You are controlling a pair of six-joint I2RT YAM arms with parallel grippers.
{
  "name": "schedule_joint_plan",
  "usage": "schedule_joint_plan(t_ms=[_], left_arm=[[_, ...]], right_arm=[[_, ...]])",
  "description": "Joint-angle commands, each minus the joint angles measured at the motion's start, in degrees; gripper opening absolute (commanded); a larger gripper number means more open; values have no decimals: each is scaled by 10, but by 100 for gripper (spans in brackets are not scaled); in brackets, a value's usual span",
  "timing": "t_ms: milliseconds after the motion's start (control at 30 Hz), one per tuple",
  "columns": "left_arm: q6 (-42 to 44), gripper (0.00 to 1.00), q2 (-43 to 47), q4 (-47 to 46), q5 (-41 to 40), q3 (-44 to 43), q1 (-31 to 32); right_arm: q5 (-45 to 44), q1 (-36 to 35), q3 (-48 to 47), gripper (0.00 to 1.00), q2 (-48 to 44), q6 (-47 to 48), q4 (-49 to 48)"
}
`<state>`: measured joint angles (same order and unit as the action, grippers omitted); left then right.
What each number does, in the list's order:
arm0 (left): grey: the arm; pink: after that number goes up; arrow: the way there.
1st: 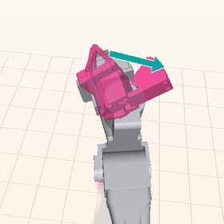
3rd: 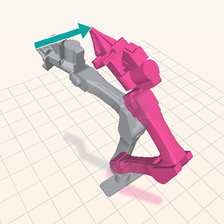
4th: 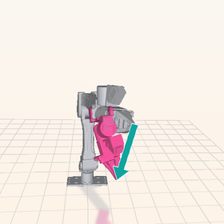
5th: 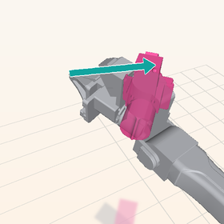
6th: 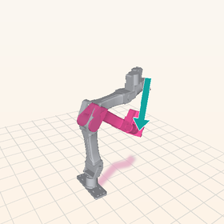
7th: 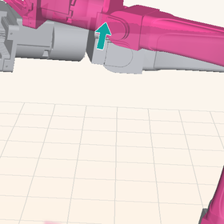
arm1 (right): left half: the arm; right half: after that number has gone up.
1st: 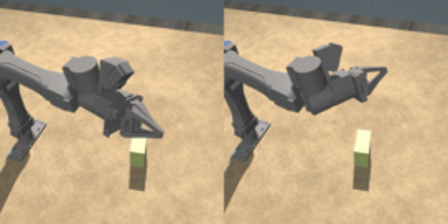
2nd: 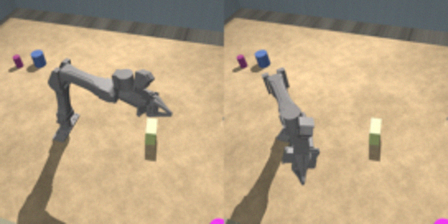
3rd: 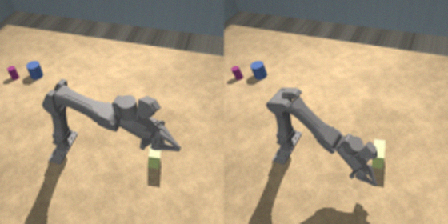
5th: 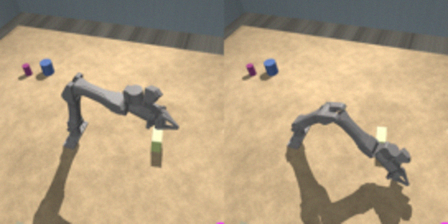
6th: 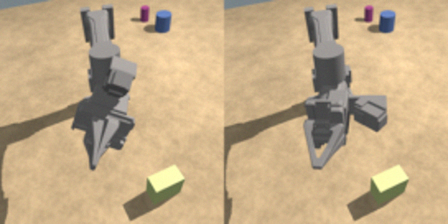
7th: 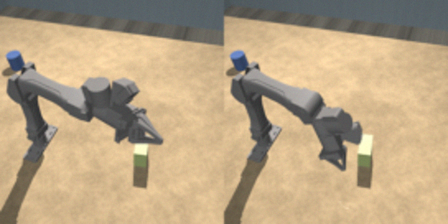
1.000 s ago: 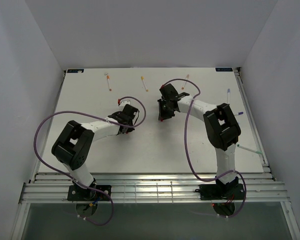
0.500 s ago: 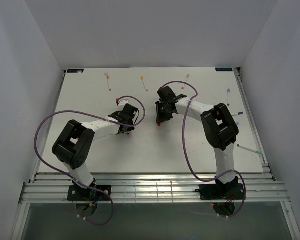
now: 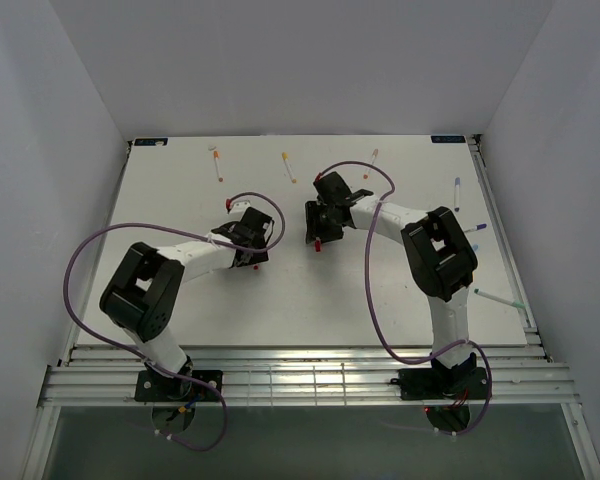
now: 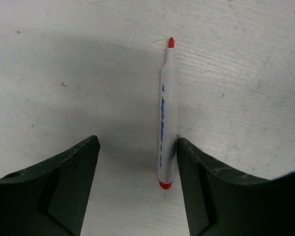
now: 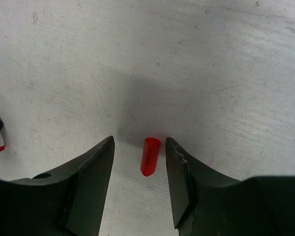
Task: Open the pen caps
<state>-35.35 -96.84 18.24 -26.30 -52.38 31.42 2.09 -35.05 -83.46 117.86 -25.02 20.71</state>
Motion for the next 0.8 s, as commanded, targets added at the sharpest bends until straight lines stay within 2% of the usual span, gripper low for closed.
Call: schedule_joint_plan(t_ms=[0, 100, 133, 233, 367, 567, 767], left_arm=[[10, 75, 35, 56, -3, -32, -11], [27, 84, 49, 62, -5, -64, -28], [31, 87, 48, 66, -5, -75, -35], [53, 91, 28, 77, 12, -126, -72], [86, 91, -15, 66, 29, -198, -119], [144, 86, -128, 62, 47, -359, -182], [178, 86, -235, 44, 49, -496, -202]], right_arm=[[-6, -1, 12, 53, -13, 9, -6], [-4, -1, 15, 60, -32, 15, -7], [-3, -1, 15, 67, -42, 19, -6], [-5, -4, 17, 72, -67, 31, 6], [-16, -9, 29, 73, -98, 39, 17], [-10, -14, 45, 74, -137, 40, 29], [-7, -14, 45, 74, -163, 51, 41]])
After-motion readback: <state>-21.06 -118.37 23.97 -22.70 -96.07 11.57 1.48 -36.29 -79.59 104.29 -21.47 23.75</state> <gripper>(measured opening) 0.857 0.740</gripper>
